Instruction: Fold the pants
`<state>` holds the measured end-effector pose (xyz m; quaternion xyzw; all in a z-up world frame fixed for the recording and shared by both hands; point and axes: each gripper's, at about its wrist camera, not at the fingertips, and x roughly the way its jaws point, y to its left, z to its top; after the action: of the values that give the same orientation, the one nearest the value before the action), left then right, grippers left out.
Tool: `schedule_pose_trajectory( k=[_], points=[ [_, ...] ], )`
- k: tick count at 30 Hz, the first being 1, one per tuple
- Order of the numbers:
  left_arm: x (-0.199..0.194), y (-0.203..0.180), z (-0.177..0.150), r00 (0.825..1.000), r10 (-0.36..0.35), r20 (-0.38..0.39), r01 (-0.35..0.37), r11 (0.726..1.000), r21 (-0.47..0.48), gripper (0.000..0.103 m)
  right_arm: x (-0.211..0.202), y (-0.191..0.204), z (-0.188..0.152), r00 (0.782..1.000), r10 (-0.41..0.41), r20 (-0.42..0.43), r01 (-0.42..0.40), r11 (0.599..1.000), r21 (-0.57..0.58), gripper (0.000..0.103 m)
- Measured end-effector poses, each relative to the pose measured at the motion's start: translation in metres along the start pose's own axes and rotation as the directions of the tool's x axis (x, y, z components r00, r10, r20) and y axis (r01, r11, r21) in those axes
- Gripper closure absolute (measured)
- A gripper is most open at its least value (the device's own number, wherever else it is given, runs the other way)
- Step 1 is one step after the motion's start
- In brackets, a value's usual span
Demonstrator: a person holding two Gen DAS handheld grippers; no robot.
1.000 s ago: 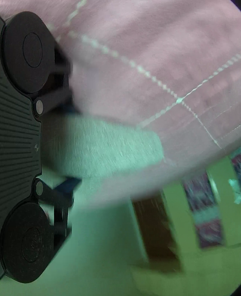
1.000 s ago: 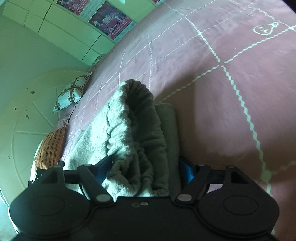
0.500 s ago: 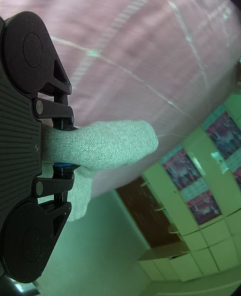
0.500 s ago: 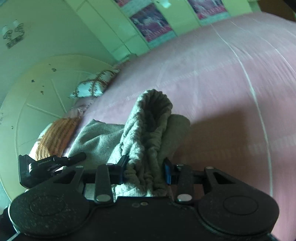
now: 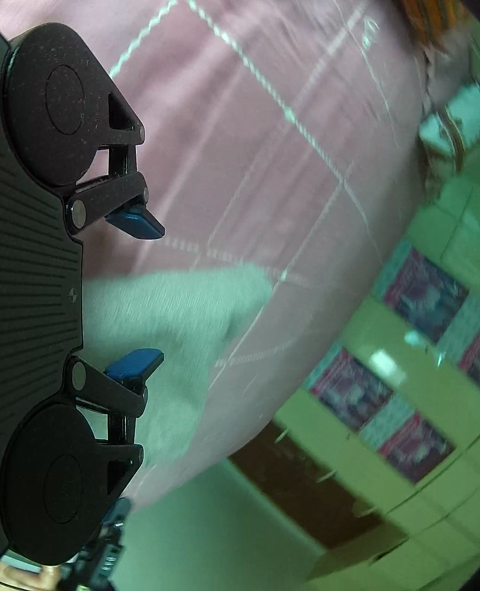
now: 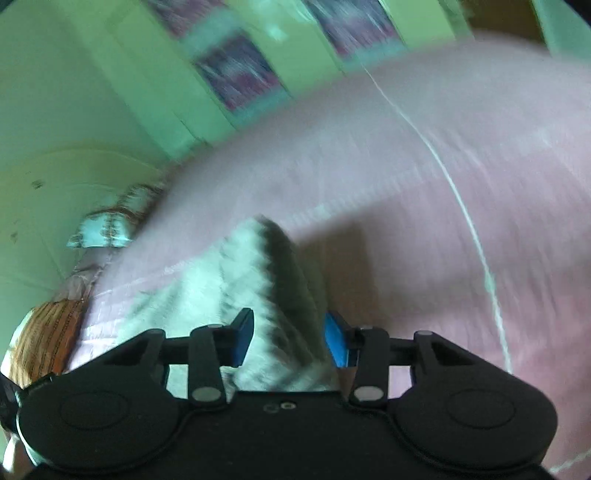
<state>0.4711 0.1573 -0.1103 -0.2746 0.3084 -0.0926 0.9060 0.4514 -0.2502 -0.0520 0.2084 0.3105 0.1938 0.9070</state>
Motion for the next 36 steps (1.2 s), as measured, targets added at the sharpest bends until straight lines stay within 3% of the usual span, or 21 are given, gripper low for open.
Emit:
schedule_pose_trajectory(
  k=[2, 4, 7, 10, 11, 12, 13, 14, 19, 22, 28, 36],
  points=[
    [0.012, -0.018, -0.004, 0.999, 0.026, -0.030, -0.023, 0.996, 0.082, 0.038, 0.008, 0.015, -0.008, 1.000, 0.020, -0.012, -0.021, 0.998, -0.066, 0.070],
    [0.037, -0.026, -0.017, 0.981, 0.155, -0.117, -0.127, 0.967, 0.220, 0.031, 0.036, 0.018, -0.016, 0.990, -0.107, -0.087, 0.094, 0.986, -0.141, 0.073],
    [0.023, -0.021, -0.013, 0.984, 0.149, -0.094, -0.131, 0.976, 0.176, 0.030, 0.032, 0.022, -0.012, 0.988, -0.125, -0.091, 0.112, 0.984, -0.137, 0.074],
    [-0.018, -0.021, -0.017, 0.989, 0.150, -0.005, -0.146, 0.967, 0.209, 0.028, -0.018, 0.037, -0.007, 0.998, -0.054, 0.023, 0.057, 0.981, -0.187, 0.051],
    [-0.036, -0.023, -0.022, 0.990, 0.141, 0.021, -0.142, 0.965, 0.221, 0.021, -0.033, 0.035, -0.007, 0.998, -0.054, 0.033, 0.060, 0.982, -0.180, 0.030],
    [-0.051, -0.024, -0.027, 0.989, 0.143, 0.043, -0.149, 0.962, 0.229, 0.015, -0.050, 0.031, -0.010, 0.998, -0.043, 0.038, 0.049, 0.986, -0.159, 0.022],
    [-0.068, -0.026, -0.032, 0.987, 0.146, 0.068, -0.158, 0.958, 0.239, 0.002, -0.064, 0.025, -0.015, 0.999, -0.025, 0.030, 0.029, 0.990, -0.139, 0.024],
    [-0.083, -0.027, -0.038, 0.983, 0.152, 0.098, -0.172, 0.954, 0.246, 0.000, -0.080, 0.020, -0.023, 1.000, -0.018, 0.020, 0.020, 0.992, -0.123, 0.022],
    [-0.157, -0.027, -0.075, 0.971, 0.203, 0.126, -0.230, 0.938, 0.258, 0.000, -0.133, 0.014, -0.061, 0.998, -0.054, -0.030, 0.050, 0.993, -0.103, 0.015],
    [-0.198, -0.033, -0.104, 0.971, 0.196, 0.140, -0.227, 0.939, 0.258, 0.000, -0.177, 0.029, -0.094, 0.997, -0.081, 0.005, 0.081, 0.990, -0.112, 0.008],
    [-0.257, -0.063, -0.159, 0.968, 0.200, 0.149, -0.235, 0.933, 0.273, 0.000, -0.243, 0.053, -0.138, 0.992, -0.106, 0.071, 0.115, 0.983, -0.140, 0.006],
    [-0.319, -0.098, -0.196, 0.967, 0.155, 0.204, -0.212, 0.932, 0.296, 0.000, -0.299, 0.076, -0.161, 0.991, -0.069, 0.119, 0.085, 0.987, -0.134, 0.006]
  ],
)
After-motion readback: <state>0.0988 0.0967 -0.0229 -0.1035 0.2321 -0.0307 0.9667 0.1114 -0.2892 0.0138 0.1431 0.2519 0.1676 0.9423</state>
